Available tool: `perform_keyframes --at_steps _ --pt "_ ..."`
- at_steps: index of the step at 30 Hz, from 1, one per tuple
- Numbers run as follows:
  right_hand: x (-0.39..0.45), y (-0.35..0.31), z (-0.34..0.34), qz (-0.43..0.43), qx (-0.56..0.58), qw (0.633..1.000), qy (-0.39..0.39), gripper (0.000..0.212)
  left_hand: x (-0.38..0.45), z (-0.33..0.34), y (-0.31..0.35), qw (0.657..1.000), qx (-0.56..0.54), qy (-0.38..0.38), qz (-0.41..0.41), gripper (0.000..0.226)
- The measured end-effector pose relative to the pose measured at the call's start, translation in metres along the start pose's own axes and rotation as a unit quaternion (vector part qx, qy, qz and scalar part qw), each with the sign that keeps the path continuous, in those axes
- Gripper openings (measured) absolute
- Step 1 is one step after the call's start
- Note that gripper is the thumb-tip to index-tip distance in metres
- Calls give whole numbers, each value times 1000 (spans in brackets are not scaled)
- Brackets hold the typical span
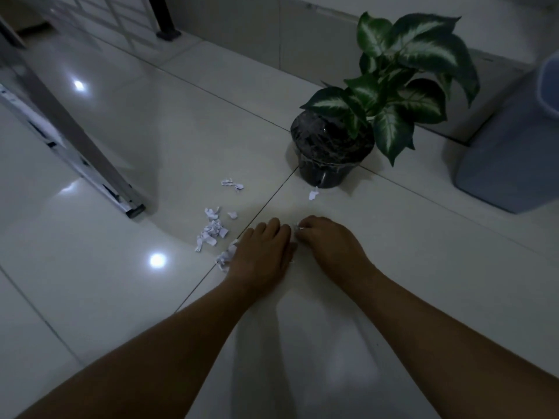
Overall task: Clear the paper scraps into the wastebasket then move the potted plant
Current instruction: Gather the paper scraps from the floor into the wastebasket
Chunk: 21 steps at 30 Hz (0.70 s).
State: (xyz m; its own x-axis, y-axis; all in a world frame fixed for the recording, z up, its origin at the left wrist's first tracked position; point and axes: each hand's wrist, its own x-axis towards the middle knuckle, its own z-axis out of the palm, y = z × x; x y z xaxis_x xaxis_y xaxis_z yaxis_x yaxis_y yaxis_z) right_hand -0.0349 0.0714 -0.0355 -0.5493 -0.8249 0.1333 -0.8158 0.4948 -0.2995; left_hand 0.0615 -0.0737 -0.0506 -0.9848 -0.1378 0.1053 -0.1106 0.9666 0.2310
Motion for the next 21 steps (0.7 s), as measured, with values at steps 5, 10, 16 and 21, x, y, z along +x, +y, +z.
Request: perform_keyframes --at_steps 5,10,16,21 --pt "-5 1 5 83 41 996 1 24 8 -6 12 998 6 -62 -29 35" --pt "-17 -4 -33 247 241 934 91 13 24 -18 21 998 -48 -16 -47 32" --pt "-36 24 -93 410 505 758 50 13 45 -59 73 974 -165 151 41 36" --pt "-71 47 -169 411 606 678 70 18 80 -104 145 936 -238 226 128 36"
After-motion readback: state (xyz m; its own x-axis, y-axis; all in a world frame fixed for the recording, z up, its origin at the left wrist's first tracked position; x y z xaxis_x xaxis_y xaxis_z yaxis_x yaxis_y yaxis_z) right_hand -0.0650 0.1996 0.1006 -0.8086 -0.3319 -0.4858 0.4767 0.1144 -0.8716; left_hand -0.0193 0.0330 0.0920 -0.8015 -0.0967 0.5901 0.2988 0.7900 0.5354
